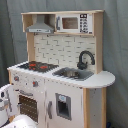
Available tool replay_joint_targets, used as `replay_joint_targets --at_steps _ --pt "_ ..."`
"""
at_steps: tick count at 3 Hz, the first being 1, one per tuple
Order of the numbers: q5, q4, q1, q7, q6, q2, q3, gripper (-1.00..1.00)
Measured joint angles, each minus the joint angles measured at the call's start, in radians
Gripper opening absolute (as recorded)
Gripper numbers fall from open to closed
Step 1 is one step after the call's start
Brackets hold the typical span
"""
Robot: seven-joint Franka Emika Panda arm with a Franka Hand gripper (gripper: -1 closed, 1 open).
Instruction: Play with the kitchen
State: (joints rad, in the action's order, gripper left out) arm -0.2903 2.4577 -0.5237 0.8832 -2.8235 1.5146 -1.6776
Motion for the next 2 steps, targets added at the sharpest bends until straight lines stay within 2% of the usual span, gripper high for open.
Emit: replay_joint_targets --at_steps 2 --pt "-0.091 -0.001 -0.058 0.201 -0.033 0.01 -0.015 1.0"
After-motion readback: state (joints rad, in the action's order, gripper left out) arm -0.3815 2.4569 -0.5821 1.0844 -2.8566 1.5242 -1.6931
